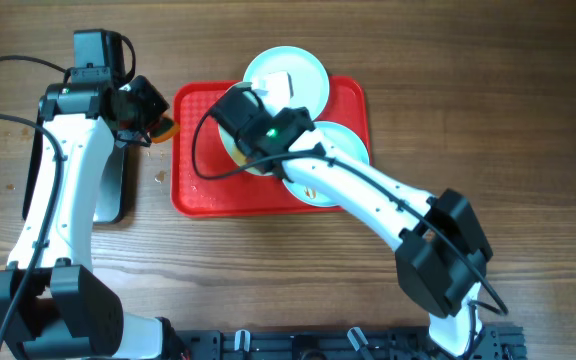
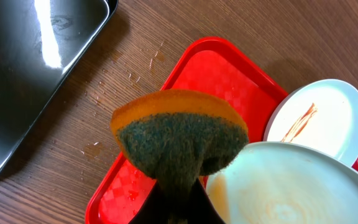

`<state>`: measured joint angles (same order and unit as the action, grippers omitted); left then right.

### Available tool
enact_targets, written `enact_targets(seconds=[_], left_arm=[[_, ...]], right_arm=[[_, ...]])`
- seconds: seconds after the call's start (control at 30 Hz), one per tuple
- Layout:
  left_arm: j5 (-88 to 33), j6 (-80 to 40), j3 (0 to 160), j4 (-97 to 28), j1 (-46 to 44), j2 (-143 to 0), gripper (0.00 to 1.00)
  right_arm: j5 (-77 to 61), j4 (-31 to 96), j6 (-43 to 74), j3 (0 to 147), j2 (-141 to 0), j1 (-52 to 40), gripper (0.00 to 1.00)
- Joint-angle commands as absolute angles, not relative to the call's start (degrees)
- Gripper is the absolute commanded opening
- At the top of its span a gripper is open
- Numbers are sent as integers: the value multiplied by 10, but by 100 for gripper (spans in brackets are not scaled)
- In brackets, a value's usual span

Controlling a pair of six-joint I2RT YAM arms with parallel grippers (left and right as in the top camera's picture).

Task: Clean dirty plates on tray and stack at the side
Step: 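Carry the cleaned plate with the right gripper to the table's right side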

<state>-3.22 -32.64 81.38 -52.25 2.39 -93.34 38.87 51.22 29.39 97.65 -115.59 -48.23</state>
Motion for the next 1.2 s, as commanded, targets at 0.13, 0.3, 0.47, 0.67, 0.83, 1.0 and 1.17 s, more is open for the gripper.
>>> enact_targets(seconds=[0.13, 0.3, 0.47, 0.67, 0.83, 1.0, 1.17], left_arm=[[-25, -317, 820, -519, 28, -929, 4], [-25, -317, 820, -519, 28, -929, 4], [-25, -317, 820, -519, 28, -929, 4], [-25, -317, 820, -520, 28, -929, 4], [-25, -317, 820, -520, 28, -929, 4], [-25, -317, 820, -520, 28, -929, 4], [-25, -317, 820, -524, 28, -929, 4]], right_arm=[[599, 502, 284, 977, -1103, -531, 4], [652, 490, 284, 976, -1073, -551, 4], [652, 470, 271, 977, -1035, -552, 4], [697, 422, 180, 977, -1010, -552, 4], [707, 411, 162, 976, -1010, -552, 4], [589, 415, 167, 976, -1010, -545, 5], [258, 452, 262, 976, -1010, -482, 4]])
